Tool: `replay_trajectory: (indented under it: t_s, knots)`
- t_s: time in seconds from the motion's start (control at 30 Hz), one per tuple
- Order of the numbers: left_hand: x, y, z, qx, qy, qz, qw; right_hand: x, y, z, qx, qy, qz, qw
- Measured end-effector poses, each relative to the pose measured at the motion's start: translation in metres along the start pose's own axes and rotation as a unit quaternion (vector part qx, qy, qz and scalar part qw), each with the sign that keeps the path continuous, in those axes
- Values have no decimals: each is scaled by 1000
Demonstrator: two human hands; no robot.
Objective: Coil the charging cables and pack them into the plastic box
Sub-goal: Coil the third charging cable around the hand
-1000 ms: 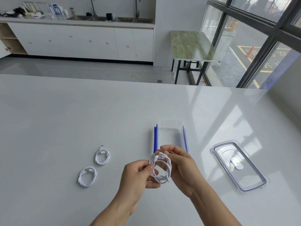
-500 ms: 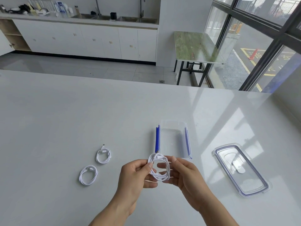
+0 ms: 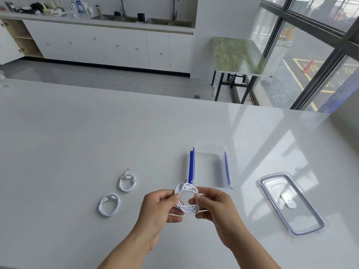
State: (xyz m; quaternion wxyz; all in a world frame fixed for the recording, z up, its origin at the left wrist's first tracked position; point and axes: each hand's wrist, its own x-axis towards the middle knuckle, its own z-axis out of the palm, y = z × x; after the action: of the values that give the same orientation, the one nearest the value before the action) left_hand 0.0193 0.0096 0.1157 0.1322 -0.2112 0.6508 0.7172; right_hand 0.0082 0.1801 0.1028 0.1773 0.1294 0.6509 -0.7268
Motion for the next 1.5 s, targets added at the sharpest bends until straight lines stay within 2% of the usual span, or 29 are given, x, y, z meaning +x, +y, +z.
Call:
replay_trajectory:
  t_s: [0.37, 0.6, 0.83, 1.03, 1.17, 1.3, 1.37, 1.43, 1.5]
  knots:
    - [11, -11, -12, 19, 44, 4, 999, 20, 8, 15, -80, 25, 4, 997]
    - [13, -9, -25, -14, 51, 0, 999, 26, 10, 24, -52, 20, 6, 998]
    - [17, -12, -37, -33, 64, -14, 997, 33, 8, 33, -81, 6, -3, 997]
    - [19, -14, -31, 12, 74, 21, 997, 35, 5, 39, -131, 7, -17, 991]
    - [21, -13, -29, 20, 101, 23, 994, 32, 6, 39, -181, 20, -59, 982]
    - [21, -11, -26, 2, 107, 13, 994, 28, 15, 37, -257, 55, -168, 950]
    - [20, -10, -23, 2, 97, 14, 995, 24, 16, 37, -264, 50, -193, 944]
    - [17, -11, -21, 6, 90, 19, 996, 24, 15, 37, -246, 35, -181, 952]
    - [15, -13, -20, 21, 86, 29, 996, 25, 10, 36, -198, 35, -129, 971]
